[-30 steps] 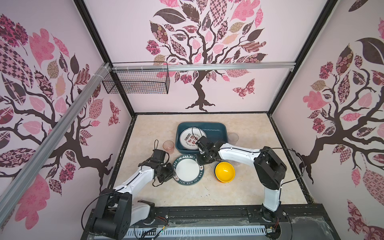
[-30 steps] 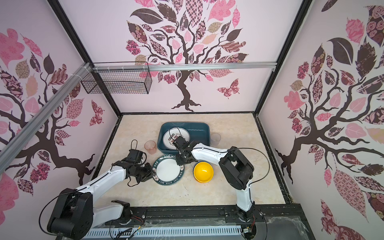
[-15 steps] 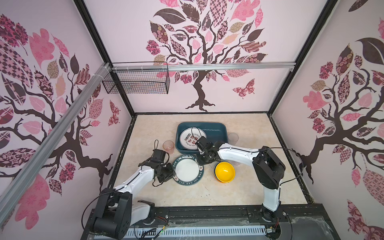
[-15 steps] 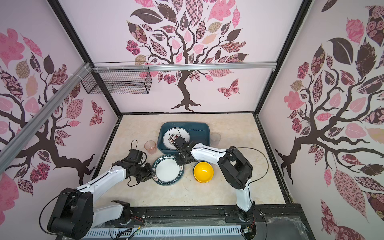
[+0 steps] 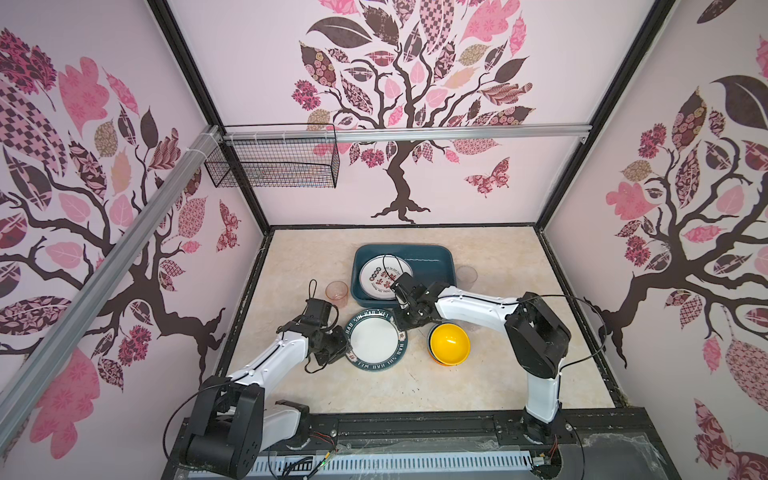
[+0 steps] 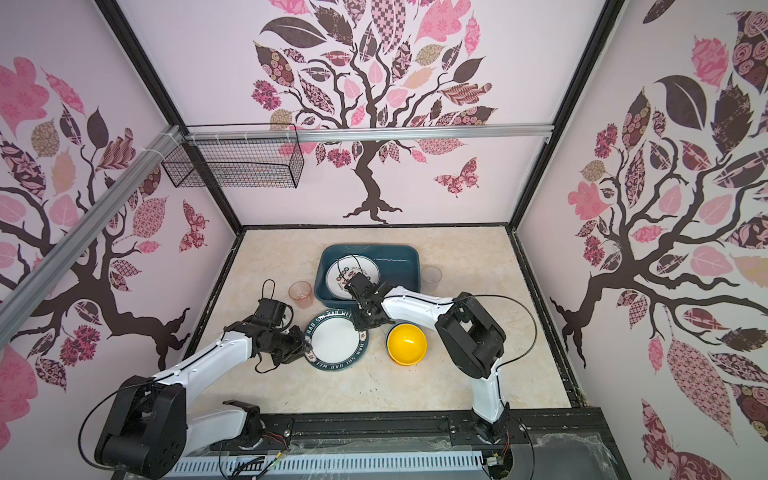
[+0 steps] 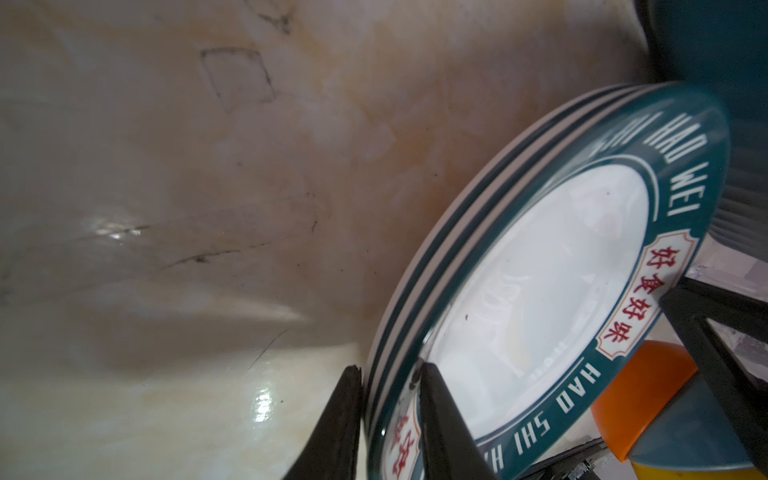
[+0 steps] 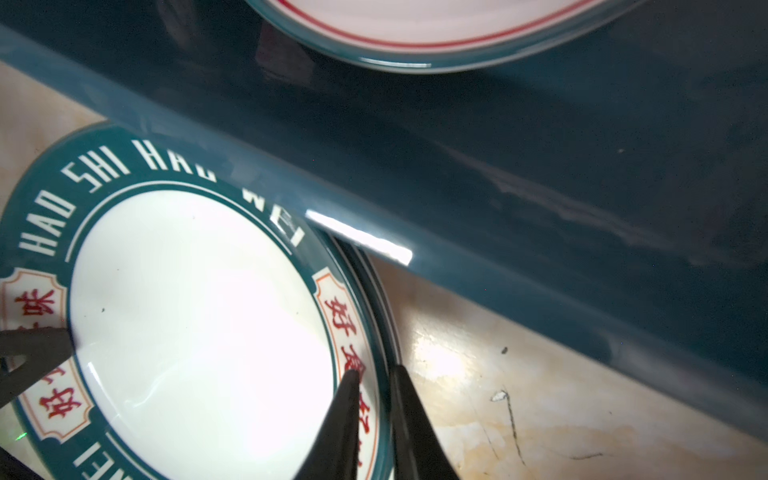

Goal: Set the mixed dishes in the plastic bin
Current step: 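Close right gripper on the stack rim by the bin while left gripper pinches near edge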

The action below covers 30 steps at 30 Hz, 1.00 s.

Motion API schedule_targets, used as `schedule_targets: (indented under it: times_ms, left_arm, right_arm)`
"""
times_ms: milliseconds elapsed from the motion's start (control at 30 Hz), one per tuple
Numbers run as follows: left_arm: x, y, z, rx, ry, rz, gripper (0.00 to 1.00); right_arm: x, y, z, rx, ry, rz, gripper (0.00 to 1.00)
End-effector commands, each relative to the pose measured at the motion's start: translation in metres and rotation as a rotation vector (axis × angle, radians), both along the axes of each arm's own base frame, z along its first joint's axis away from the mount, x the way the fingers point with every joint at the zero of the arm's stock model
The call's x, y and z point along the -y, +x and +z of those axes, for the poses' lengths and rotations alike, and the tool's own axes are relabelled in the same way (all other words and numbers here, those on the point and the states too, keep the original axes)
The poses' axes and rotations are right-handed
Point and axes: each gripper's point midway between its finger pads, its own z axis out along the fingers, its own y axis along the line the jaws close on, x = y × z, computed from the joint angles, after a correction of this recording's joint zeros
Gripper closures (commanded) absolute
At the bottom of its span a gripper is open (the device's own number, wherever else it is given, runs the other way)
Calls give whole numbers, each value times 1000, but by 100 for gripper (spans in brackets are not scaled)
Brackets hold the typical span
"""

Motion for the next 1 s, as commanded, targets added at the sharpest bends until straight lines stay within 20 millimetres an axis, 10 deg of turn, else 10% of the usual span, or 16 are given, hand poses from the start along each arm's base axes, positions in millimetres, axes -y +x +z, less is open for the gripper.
schedule_targets:
  times_ms: [0, 967]
  left_arm:
    - [-1, -7, -7, -16, 9, -11, 74]
    - [-6, -12, -3, -17, 23, 11, 69]
  right_arm:
    - [-13, -10, -14, -48, -2, 45, 84]
    - [-18, -24, -39, -116, -26, 97, 91]
